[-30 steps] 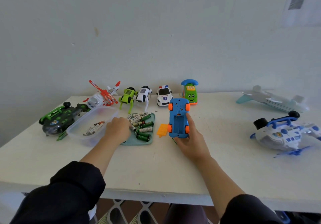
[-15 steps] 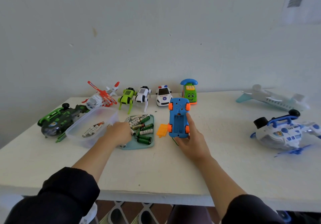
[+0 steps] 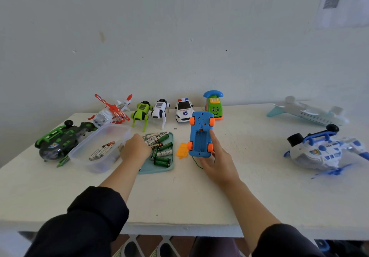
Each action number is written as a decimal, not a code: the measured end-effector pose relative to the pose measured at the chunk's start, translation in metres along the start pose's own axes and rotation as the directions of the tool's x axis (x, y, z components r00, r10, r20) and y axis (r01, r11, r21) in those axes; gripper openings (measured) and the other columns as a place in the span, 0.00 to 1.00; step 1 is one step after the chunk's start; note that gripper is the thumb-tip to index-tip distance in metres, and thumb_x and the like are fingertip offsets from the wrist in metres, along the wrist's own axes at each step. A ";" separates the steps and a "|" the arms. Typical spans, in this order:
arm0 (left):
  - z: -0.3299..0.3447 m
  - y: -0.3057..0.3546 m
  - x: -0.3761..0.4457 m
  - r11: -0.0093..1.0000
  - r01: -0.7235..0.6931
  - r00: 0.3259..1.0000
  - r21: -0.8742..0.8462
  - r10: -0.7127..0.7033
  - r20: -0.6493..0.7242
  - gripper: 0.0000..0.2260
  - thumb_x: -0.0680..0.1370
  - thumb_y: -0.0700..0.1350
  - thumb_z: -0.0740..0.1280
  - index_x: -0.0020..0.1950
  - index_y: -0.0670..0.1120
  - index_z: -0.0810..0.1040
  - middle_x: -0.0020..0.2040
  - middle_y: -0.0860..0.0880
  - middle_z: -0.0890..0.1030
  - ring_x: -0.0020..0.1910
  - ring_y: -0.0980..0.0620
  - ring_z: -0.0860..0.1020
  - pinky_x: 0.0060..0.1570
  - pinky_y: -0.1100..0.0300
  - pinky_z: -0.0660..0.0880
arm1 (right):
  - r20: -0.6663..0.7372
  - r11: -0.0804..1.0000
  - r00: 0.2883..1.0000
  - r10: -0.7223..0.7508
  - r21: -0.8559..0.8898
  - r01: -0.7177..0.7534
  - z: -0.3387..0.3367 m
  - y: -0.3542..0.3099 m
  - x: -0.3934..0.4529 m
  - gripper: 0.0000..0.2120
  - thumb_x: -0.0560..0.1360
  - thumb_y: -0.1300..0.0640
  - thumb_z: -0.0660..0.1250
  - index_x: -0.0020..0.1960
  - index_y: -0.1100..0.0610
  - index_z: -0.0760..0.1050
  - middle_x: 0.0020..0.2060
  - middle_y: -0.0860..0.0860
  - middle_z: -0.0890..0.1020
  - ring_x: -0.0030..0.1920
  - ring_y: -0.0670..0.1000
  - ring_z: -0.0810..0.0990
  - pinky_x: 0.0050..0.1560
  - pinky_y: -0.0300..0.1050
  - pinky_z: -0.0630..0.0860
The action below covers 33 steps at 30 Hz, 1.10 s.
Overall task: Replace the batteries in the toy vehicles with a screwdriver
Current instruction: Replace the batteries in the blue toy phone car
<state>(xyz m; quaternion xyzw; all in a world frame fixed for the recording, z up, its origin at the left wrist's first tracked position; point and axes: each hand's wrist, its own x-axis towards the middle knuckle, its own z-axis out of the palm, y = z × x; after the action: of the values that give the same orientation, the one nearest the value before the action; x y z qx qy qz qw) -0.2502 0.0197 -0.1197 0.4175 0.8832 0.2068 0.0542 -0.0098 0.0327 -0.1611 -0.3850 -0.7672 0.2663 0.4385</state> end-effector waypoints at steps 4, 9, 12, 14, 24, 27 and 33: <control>-0.012 0.016 -0.009 0.938 -0.028 0.996 -0.344 -0.004 -0.091 0.17 0.75 0.40 0.66 0.64 0.44 0.72 0.56 0.44 0.78 0.48 0.46 0.75 0.44 0.56 0.67 | -0.019 1.000 1.000 -0.024 -0.006 0.024 -0.001 -0.003 0.000 0.34 0.76 0.57 0.67 0.68 0.35 0.49 0.59 0.47 0.78 0.57 0.48 0.78 0.55 0.44 0.75; -0.028 0.064 -0.048 0.624 -0.186 0.969 -0.759 0.245 -0.035 0.10 0.73 0.35 0.68 0.51 0.47 0.75 0.45 0.45 0.82 0.37 0.53 0.80 0.33 0.64 0.74 | -0.046 1.000 0.999 -0.025 -0.002 0.025 -0.001 -0.004 0.000 0.32 0.76 0.57 0.67 0.67 0.36 0.50 0.56 0.44 0.78 0.55 0.48 0.78 0.50 0.37 0.71; -0.019 0.083 -0.071 0.611 -0.344 0.918 -0.713 0.380 -0.118 0.10 0.71 0.37 0.71 0.47 0.47 0.73 0.36 0.51 0.83 0.35 0.56 0.81 0.34 0.61 0.77 | -0.050 0.999 0.998 -0.042 -0.034 0.040 0.001 0.002 0.000 0.33 0.76 0.58 0.67 0.73 0.46 0.52 0.59 0.49 0.79 0.55 0.51 0.79 0.49 0.39 0.72; -0.006 0.087 -0.077 0.626 -0.437 0.882 -0.645 0.440 -0.170 0.09 0.72 0.38 0.71 0.45 0.48 0.72 0.33 0.55 0.82 0.35 0.62 0.80 0.34 0.64 0.77 | -0.057 0.998 0.998 -0.041 -0.052 0.038 0.003 0.005 0.001 0.33 0.76 0.59 0.67 0.74 0.50 0.53 0.59 0.51 0.79 0.53 0.52 0.79 0.46 0.37 0.70; 0.016 0.094 -0.070 0.680 -0.683 0.729 -0.267 0.654 -0.199 0.04 0.73 0.40 0.69 0.46 0.42 0.76 0.44 0.49 0.74 0.44 0.51 0.74 0.43 0.58 0.72 | -0.083 0.992 0.991 -0.101 -0.090 0.093 0.008 0.016 0.003 0.37 0.74 0.61 0.69 0.73 0.50 0.50 0.56 0.56 0.81 0.51 0.55 0.79 0.43 0.32 0.66; 0.016 0.094 -0.060 0.673 -0.700 0.713 -0.240 0.677 -0.181 0.05 0.73 0.42 0.70 0.47 0.43 0.79 0.48 0.50 0.70 0.50 0.49 0.73 0.48 0.55 0.73 | -0.074 0.990 0.992 -0.101 -0.102 0.093 0.008 0.018 0.004 0.37 0.74 0.61 0.69 0.74 0.53 0.50 0.58 0.58 0.80 0.54 0.59 0.80 0.45 0.32 0.66; 0.022 0.088 -0.062 0.580 -0.815 0.556 -0.005 0.780 -0.287 0.04 0.72 0.42 0.70 0.44 0.43 0.82 0.41 0.46 0.74 0.43 0.46 0.75 0.33 0.54 0.76 | -0.077 0.988 0.990 -0.120 -0.111 0.111 0.008 0.017 0.003 0.35 0.71 0.55 0.63 0.73 0.54 0.47 0.57 0.61 0.80 0.58 0.61 0.78 0.47 0.33 0.65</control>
<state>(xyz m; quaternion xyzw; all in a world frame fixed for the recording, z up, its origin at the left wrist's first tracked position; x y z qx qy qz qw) -0.1407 0.0294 -0.1085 0.7375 0.5802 0.3202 -0.1302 -0.0114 0.0437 -0.1759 -0.3733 -0.7825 0.1828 0.4636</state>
